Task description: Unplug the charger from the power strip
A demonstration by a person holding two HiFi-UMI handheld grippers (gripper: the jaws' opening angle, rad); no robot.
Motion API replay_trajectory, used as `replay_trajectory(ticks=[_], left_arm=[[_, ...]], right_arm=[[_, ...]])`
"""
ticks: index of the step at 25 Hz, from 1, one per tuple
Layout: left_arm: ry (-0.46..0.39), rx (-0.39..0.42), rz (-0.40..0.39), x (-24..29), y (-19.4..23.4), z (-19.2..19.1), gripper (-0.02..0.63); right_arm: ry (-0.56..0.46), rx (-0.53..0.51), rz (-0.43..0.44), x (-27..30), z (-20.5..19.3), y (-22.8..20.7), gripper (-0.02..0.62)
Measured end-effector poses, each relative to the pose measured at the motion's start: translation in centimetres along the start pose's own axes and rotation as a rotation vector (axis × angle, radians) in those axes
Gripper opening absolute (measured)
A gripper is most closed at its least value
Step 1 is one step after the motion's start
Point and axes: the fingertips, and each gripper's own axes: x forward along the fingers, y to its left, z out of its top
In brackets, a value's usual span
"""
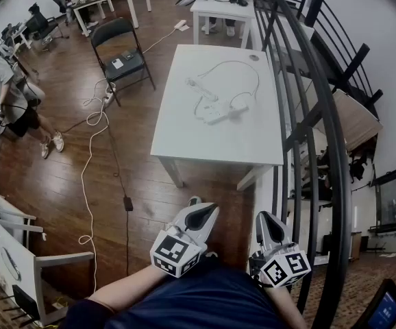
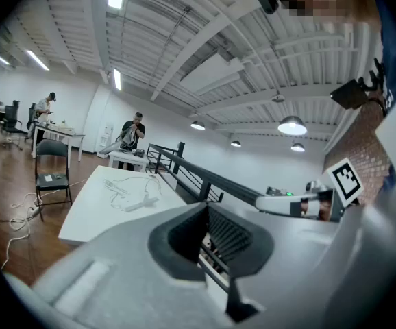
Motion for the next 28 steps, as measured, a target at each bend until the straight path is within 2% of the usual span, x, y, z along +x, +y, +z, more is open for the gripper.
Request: replay_trajectory(ticks=[5,8,12,15,22,25,28], left_arm=[[-0.008,-0.010,-0.034,6.1,5.8,1.5,0.006],[-0.007,-0.025,-0.084,10.7,9.2,3.9,0.006],[-0.025,-0.005,-0.140,15.6,14.2,7.4,0.006],[-0.012,-0.043,-0.168,18.5,17.8,8.9,0.006],[-0.006,-0.082,-0.110,22.7,24.8,11.2,0.006],[0.002,-0.090,-0.060,23.7,25.8,11.0,0.006],[0.000,-0.062,-0.013,24.9,26.1,11.6,0.006]], right_arm=[[0.002,-0.015,-0.059,6.7,1.4,-3.6,0.011],[0.011,-0.015,-0.116,11.3,3.5,-5.8,0.011],[0.027,-0.020,-0.171,17.6,6.0,-7.5,0.011],[0.041,-0.018,-0.196,22.1,7.3,-8.3,0.011],[0.071,-0.025,-0.177,29.7,9.4,-9.9,0.011],[0.108,-0.019,-0.126,31.8,9.3,-11.0,0.011],[0.135,-0.010,-0.062,33.8,9.5,-12.4,0.011]])
